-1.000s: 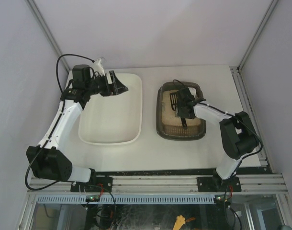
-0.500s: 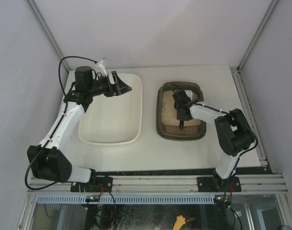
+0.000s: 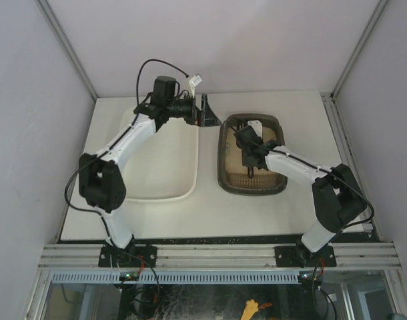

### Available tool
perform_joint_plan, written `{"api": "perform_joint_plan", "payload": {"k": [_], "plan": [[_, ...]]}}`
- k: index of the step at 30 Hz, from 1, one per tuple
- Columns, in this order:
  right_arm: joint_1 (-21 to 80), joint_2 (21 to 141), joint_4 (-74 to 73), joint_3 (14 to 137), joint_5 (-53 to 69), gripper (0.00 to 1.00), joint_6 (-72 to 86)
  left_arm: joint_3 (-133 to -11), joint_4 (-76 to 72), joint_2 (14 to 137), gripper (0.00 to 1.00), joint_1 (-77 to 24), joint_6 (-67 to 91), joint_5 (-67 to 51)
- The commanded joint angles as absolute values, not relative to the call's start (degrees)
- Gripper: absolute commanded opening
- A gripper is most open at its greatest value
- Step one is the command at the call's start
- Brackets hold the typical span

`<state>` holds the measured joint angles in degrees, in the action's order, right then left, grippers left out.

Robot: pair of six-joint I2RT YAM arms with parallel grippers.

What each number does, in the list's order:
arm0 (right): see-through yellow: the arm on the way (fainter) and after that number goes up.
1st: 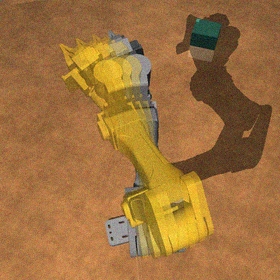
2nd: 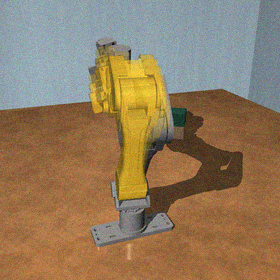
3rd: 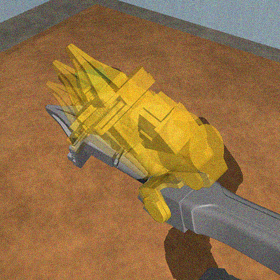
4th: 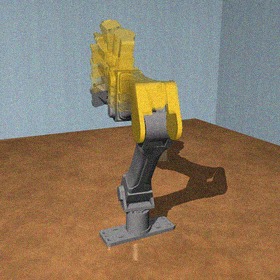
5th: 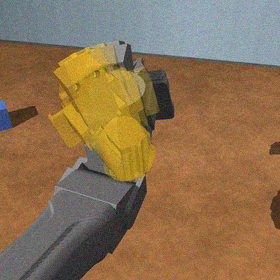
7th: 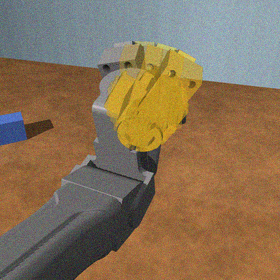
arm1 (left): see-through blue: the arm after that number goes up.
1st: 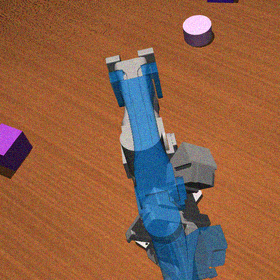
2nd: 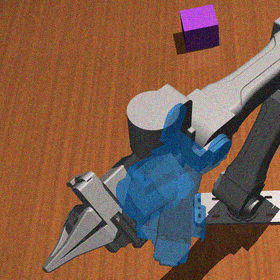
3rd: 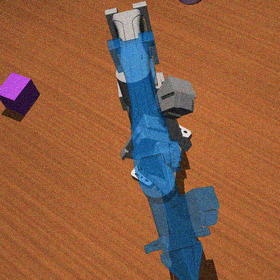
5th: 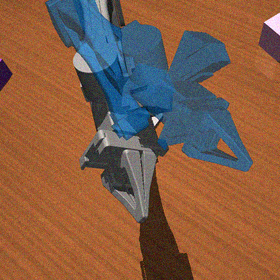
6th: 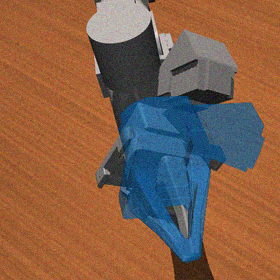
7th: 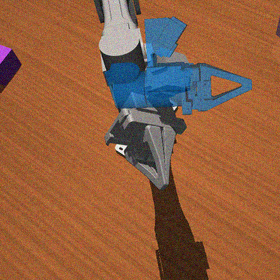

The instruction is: Clean the litter box

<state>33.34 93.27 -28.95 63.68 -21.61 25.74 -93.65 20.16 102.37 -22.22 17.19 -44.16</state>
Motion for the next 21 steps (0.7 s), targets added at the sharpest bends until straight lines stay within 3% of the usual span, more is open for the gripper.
{"api": "perform_joint_plan", "payload": {"k": [1,11,21], "plan": [[35.69,88.77,-28.99,64.24,-23.97,0.0,22.53,-100.59,20.09,108.19,1.0,-22.27,14.22,-45.75],[39.9,85.43,-27.55,63.81,-22.23,0.0,22.55,-99.75,15.44,110.24,1.0,-25.97,6.11,-37.71],[39.93,84.83,-26.87,63.81,-21.81,0.0,21.77,-98.14,10.66,109.14,1.0,-27.04,7.23,-42.89]]}}
